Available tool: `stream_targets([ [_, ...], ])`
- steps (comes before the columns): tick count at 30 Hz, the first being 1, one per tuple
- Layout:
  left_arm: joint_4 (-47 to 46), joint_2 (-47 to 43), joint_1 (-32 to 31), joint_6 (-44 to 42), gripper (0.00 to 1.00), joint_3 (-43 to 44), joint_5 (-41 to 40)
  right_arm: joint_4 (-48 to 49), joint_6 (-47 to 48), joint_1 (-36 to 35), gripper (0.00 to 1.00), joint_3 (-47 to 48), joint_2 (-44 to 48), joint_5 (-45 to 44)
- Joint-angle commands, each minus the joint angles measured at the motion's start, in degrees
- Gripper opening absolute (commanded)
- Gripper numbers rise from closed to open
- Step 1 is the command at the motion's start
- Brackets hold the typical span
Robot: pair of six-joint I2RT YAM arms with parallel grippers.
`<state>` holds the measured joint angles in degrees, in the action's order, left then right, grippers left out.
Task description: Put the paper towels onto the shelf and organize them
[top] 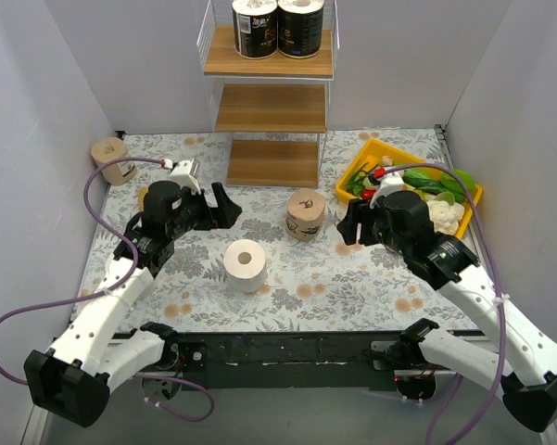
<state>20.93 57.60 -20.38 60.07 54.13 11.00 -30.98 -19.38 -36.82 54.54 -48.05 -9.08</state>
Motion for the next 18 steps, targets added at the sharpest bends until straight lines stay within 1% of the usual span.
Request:
stream_targets([
  [1, -2.7, -10.5, 0.2, -0.6, 0.98, -6.3, -6.2, 9.4, 0.5, -0.2, 0.68, 0.1, -5.0, -1.6],
  [3, -5.9, -14.0, 0.2, 0.1, 0.98, -10.9, -7.0, 11.5, 0.9, -0.3, 0.67, 0.3, -8.5, -1.7],
  [5, -7.3, -18.4, 0.2, 1.0, 0.98, -13.4, -7.7, 13.0, 1.6, -0.4, 0.66, 1.0, -12.3, -1.6],
  [6, -8.7, -19.6, 0.2, 1.6, 0.98, -16.3, -8.3, 13.8, 2.1, -0.4, 0.66, 1.1, -13.5, -1.3],
  [7, -9.2, -20.7, 0.2, 1.8, 0.98, -17.1, -8.3, 15.8, 3.9, -0.5, 0.66, 1.4, -14.6, -0.8],
  [9, -8.7, -22.4, 0.2, 0.5, 0.98, -16.8, -8.3, 17.8, 5.6, -1.4, 0.66, 2.1, -18.1, -0.4],
  [12, -7.9, -22.4, 0.2, 0.7, 0.98, -16.4, -14.3, 21.0, 9.6, -3.2, 0.67, 3.7, -22.5, -2.3],
  [15, -5.6, -20.9, 0.2, 1.4, 0.98, -15.3, -17.5, 22.5, 14.0, -5.0, 0.70, 6.3, -26.7, -3.3],
  [16, -5.3, -20.6, 0.1, 1.6, 0.98, -14.7, -17.0, 22.7, 15.3, -5.5, 0.73, 6.9, -27.6, -3.4],
  [18, -6.0, -21.0, 0.1, 1.6, 0.98, -14.9, -13.9, 23.6, 19.2, -6.7, 0.75, 8.5, -30.1, -3.0],
])
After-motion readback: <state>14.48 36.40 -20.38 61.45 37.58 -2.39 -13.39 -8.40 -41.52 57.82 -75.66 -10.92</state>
